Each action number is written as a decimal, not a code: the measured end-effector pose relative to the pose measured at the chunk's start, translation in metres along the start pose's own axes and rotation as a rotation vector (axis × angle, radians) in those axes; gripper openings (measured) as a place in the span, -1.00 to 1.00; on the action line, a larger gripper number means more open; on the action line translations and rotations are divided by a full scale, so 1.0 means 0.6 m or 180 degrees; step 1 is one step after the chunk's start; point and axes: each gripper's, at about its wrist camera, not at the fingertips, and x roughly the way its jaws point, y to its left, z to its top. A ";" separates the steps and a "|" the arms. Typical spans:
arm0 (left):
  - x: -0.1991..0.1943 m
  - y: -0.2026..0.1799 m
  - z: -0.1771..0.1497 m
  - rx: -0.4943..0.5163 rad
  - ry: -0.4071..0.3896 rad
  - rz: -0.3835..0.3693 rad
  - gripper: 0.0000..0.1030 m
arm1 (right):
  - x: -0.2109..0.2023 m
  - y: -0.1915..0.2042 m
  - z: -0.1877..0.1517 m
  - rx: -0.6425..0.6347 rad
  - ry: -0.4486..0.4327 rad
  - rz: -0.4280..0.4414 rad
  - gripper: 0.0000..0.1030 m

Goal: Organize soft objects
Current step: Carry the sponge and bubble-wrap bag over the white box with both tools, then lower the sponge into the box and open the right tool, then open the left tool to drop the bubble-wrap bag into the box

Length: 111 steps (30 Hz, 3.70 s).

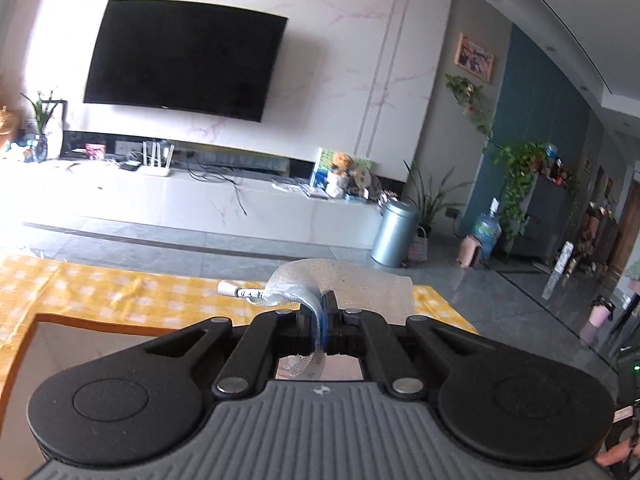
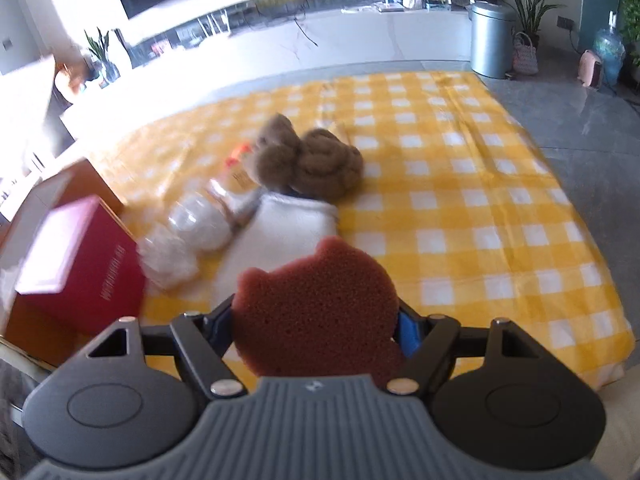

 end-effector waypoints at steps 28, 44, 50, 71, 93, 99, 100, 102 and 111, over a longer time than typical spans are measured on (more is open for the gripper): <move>-0.138 0.332 -0.028 -0.1144 -0.0154 0.0650 -0.94 | 0.102 0.569 0.071 -0.0358 0.0390 0.1377 0.46; -0.139 0.381 -0.044 -0.1431 -0.0084 0.0462 -0.94 | 0.234 0.644 0.013 -0.0695 0.0795 0.0559 0.47; -0.141 0.381 -0.044 -0.1400 -0.0079 0.0501 -0.94 | 0.246 0.668 -0.005 -0.0902 0.0782 0.0296 0.70; -0.154 0.410 -0.043 -0.1575 -0.0121 0.0717 -0.94 | 0.164 0.677 -0.037 -0.1970 0.0350 0.0686 -0.25; -0.087 0.360 -0.064 -0.0967 0.0751 0.0646 -0.94 | 0.269 0.672 -0.052 -0.2394 0.0808 0.0448 -0.01; -0.055 0.347 -0.082 -0.0831 0.1060 0.0691 -0.94 | 0.217 0.636 -0.006 -0.1985 0.0634 0.0691 0.18; -0.050 0.348 -0.085 -0.0831 0.1080 0.0737 -0.94 | 0.208 0.636 -0.002 -0.2005 0.0580 0.0667 0.18; -0.039 0.345 -0.091 -0.0748 0.1107 0.0872 -0.94 | 0.196 0.629 0.002 -0.2037 0.0517 0.0660 0.18; 0.019 0.326 -0.112 -0.0201 0.1149 0.1396 -0.90 | 0.201 0.617 -0.005 -0.2021 0.0487 0.0602 0.18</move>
